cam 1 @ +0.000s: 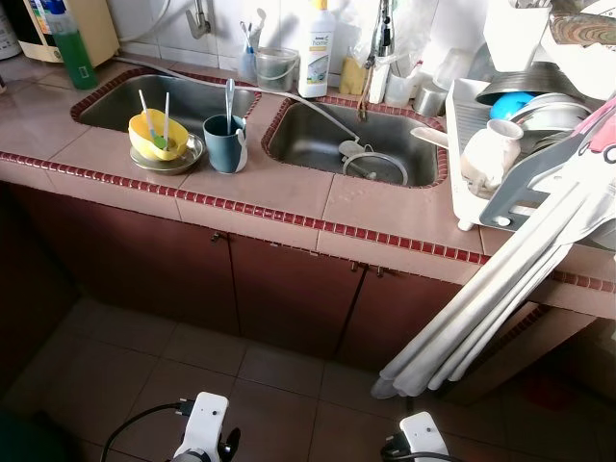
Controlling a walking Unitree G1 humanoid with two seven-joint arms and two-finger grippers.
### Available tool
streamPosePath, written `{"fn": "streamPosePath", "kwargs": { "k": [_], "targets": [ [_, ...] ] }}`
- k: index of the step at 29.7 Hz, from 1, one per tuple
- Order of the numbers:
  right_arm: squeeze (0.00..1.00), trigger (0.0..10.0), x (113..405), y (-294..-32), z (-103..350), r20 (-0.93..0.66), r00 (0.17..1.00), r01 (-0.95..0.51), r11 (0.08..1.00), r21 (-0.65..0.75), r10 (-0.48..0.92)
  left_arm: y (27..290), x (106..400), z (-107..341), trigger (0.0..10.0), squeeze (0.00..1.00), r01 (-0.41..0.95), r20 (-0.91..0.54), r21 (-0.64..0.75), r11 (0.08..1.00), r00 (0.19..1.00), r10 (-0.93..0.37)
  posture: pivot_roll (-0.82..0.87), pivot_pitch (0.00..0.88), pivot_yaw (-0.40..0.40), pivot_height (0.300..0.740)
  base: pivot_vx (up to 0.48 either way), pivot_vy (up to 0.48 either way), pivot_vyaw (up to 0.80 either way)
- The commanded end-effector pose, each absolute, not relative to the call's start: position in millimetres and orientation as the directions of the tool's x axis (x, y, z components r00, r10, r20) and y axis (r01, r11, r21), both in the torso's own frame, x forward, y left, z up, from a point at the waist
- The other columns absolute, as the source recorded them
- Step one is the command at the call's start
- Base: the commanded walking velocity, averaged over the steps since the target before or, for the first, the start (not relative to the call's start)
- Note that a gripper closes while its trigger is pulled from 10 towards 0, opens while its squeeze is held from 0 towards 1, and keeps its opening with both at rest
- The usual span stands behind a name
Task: Kitchen organization
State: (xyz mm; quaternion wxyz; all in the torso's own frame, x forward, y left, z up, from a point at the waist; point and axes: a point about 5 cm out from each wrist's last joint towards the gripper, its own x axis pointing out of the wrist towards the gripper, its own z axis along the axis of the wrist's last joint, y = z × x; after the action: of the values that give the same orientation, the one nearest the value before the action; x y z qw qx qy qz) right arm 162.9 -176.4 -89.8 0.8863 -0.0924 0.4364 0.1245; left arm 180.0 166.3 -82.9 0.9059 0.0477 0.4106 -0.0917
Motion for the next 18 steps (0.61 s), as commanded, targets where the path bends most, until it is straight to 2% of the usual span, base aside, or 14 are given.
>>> {"fn": "streamPosePath", "kwargs": {
  "k": [1, 18],
  "targets": [
    [0.0, 10.0, 163.8, -177.8, -89.6, -0.8, 0.585, -0.298, 0.953, -0.058, 0.134, 164.9, 179.0, -83.9, 10.0, 0.0, 0.21, -0.762, 0.003, 0.978, 0.634, -0.134, -0.14, 0.02, -0.066, 0.74, 0.0, 0.0, 0.0],
    [0.0, 10.0, 164.9, -177.6, -89.3, -0.803, 0.58, -0.306, 0.95, -0.061, 0.136, 158.0, 181.1, -83.6, 10.0, 0.0, 0.255, -0.766, 0.012, 0.967, 0.624, -0.156, -0.14, 0.02, -0.071, 0.74, 0.0, 0.0, 0.0]
  ]
}}
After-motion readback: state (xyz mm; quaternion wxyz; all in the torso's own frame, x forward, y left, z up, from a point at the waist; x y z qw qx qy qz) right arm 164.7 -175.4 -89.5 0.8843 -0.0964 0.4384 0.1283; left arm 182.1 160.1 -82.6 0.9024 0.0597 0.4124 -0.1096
